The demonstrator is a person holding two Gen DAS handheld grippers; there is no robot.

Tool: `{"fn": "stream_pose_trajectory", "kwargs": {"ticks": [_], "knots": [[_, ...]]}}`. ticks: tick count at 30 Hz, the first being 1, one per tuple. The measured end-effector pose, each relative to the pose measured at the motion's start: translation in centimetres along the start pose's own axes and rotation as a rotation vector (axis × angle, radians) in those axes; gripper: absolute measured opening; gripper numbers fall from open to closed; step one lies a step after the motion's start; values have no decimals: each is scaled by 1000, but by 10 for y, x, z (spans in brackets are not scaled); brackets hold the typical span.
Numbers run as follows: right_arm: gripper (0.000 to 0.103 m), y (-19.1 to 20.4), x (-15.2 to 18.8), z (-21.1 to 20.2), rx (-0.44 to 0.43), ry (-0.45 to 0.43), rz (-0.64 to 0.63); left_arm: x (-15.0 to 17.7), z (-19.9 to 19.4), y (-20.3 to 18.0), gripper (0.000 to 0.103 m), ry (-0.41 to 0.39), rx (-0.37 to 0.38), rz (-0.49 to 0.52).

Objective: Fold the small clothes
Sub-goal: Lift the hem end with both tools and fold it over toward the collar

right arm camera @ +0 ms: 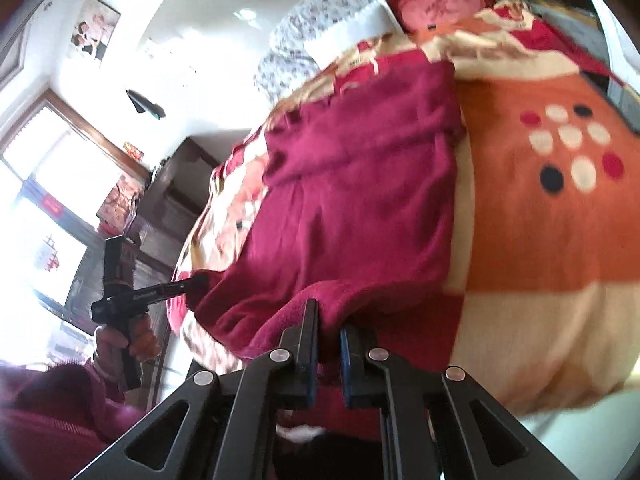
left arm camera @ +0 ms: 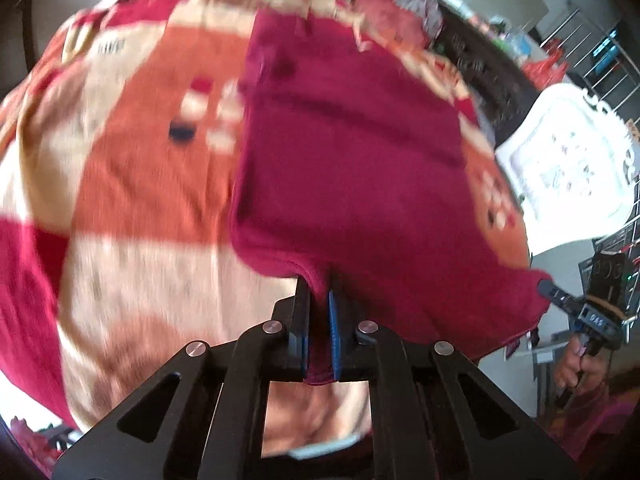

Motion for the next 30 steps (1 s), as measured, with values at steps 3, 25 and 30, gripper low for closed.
{"fn": "stream_pose_trajectory", "kwargs": {"ticks": [3,25,30], "knots": [[8,-1,-29,4,-3,-61,-15,-30,-4,-4,6,-60,16,2],[8,-58,-278,117,165,-212,-6,-258,102,25,6,-238,-46,-77],[13,-96,-296,147,179,-131,135,-271,110,29,16,-227,1,-77]]}}
Point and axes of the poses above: each gripper's, at about its wrist camera, not at the fingertips, and z roughly the way its jaws point, y to its left, x to its underside, the point moved 2 cm from there along z, roughly the way its jaws point, and after that the axes turned 2 degrees about x, right-handed, at the moved point
